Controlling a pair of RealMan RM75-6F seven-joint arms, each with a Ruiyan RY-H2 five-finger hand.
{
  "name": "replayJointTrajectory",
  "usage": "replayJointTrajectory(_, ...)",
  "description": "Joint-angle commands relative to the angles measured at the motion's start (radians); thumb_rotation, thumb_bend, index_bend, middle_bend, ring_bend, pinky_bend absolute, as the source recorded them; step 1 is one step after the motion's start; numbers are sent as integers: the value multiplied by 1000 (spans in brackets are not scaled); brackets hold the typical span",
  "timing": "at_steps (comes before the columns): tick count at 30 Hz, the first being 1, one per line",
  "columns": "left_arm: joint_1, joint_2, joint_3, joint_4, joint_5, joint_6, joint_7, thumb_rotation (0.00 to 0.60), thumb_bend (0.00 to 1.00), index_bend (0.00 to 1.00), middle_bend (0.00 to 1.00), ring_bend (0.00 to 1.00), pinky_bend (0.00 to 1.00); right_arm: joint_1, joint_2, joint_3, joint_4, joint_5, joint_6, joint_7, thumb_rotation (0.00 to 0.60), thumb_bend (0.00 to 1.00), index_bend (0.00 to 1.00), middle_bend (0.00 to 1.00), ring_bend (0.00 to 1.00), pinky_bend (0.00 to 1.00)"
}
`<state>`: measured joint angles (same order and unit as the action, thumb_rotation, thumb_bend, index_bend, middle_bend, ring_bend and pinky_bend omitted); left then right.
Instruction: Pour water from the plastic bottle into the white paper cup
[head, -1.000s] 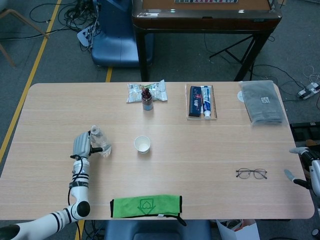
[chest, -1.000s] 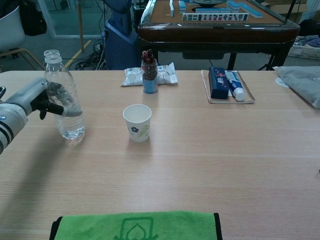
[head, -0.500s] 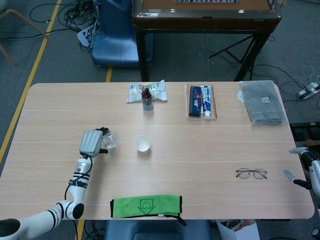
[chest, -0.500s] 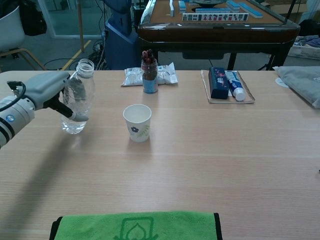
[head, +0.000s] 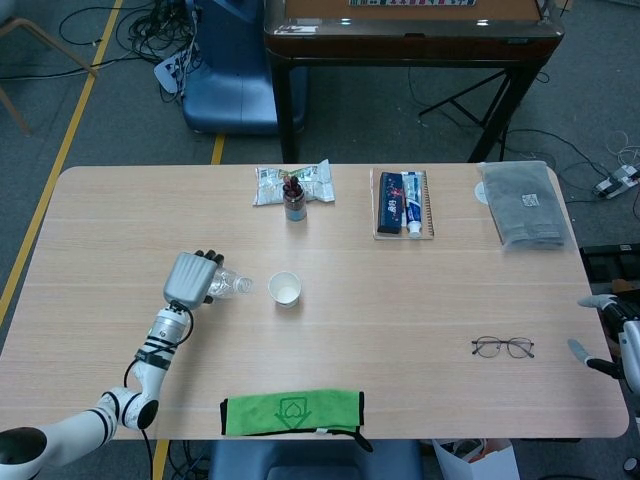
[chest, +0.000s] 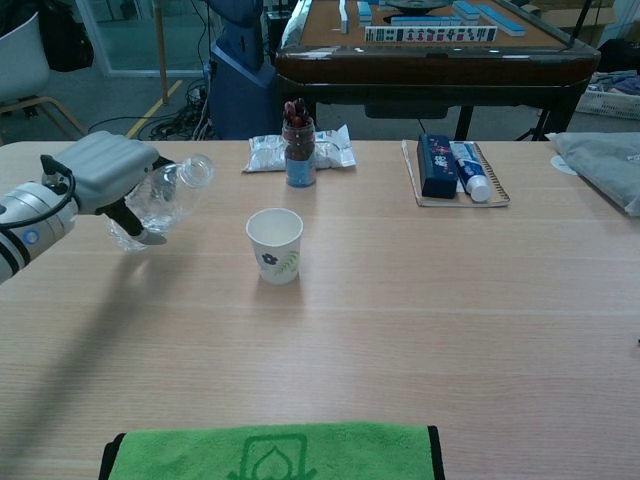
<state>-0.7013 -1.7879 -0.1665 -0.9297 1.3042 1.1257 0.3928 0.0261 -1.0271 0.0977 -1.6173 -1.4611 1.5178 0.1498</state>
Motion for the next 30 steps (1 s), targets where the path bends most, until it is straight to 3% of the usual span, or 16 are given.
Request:
replayJointTrajectory(1, -10, 3, 0, 10, -3, -13, 54, 600, 152, 591, 591, 583, 750, 1, -1, -1, 1, 0, -2, -1, 600, 181, 377, 365, 376, 575)
replayJointTrajectory(9, -46, -8, -13, 32, -49, -69, 244, 600, 152, 591, 592, 583, 750, 1, -2, -2, 1, -1, -4, -3, 600, 182, 377, 365, 376, 575)
replayJointTrajectory(30, -86, -27, -31, 38, -130, -95, 532, 600, 161, 602, 600, 588, 750, 0, 1, 1, 5, 4, -5, 13, 600, 181, 377, 365, 376, 575)
